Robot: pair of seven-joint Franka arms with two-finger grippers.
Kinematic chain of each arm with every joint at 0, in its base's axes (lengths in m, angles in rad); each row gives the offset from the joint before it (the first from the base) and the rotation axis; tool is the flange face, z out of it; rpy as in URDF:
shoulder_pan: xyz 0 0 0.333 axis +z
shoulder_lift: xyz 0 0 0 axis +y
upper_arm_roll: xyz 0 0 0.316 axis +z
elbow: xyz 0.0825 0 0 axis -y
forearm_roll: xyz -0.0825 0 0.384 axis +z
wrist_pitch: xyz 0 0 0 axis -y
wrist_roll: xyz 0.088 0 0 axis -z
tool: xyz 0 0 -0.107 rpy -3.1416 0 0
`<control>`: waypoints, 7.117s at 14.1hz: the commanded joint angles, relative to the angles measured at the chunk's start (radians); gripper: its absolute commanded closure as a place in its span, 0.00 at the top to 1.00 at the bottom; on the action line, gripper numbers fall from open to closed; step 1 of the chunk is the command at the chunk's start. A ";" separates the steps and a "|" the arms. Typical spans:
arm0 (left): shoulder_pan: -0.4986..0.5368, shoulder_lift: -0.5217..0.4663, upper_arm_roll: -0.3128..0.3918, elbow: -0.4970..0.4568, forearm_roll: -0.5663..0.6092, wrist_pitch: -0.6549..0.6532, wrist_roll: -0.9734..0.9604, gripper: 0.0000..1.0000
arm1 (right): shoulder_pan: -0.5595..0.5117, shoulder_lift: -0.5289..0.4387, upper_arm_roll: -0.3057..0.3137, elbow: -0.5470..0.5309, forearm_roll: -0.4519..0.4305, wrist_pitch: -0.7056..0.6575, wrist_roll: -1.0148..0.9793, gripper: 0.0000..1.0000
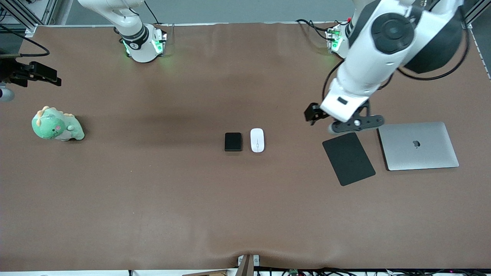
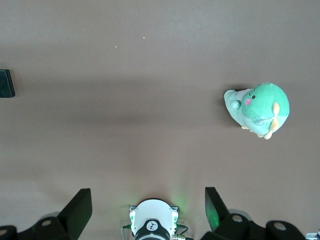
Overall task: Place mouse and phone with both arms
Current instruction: 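Move the left gripper over the white mouse while the right gripper starts reaching, then grasp the white mouse with the left gripper while the right gripper nears the phone, then carry the mouse onto the black pad while the right gripper grasps the phone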
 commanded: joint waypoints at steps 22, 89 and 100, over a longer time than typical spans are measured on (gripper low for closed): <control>-0.310 0.433 0.005 0.039 0.075 0.277 -0.142 1.00 | -0.005 0.162 0.007 0.027 0.035 0.120 -0.172 1.00; 0.412 0.195 0.005 -0.371 0.203 0.394 0.318 0.00 | 0.656 0.637 0.014 -0.196 0.317 1.040 0.607 1.00; 0.424 0.208 -0.045 -0.516 0.207 0.614 0.177 0.00 | 0.701 0.703 0.027 -0.193 0.366 1.143 0.633 1.00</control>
